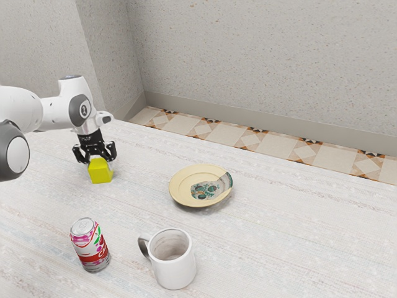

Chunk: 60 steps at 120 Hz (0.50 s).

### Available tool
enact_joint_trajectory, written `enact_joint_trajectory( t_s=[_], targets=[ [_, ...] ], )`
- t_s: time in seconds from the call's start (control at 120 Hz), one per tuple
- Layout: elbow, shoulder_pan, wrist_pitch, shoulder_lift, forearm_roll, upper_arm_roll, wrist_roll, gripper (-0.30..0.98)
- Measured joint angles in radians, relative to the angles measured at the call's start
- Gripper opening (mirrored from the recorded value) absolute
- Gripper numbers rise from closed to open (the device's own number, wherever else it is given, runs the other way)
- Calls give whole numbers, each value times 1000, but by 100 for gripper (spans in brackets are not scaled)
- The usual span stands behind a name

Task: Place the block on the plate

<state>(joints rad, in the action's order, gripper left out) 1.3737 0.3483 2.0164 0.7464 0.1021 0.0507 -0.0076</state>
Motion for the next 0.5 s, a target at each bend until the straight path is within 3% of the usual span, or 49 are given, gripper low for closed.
enact_joint_trajectory(
  t_s=[0.5],
  targets=[
    [8,-24,-8,-29,-14,11,4,41]
  ],
)
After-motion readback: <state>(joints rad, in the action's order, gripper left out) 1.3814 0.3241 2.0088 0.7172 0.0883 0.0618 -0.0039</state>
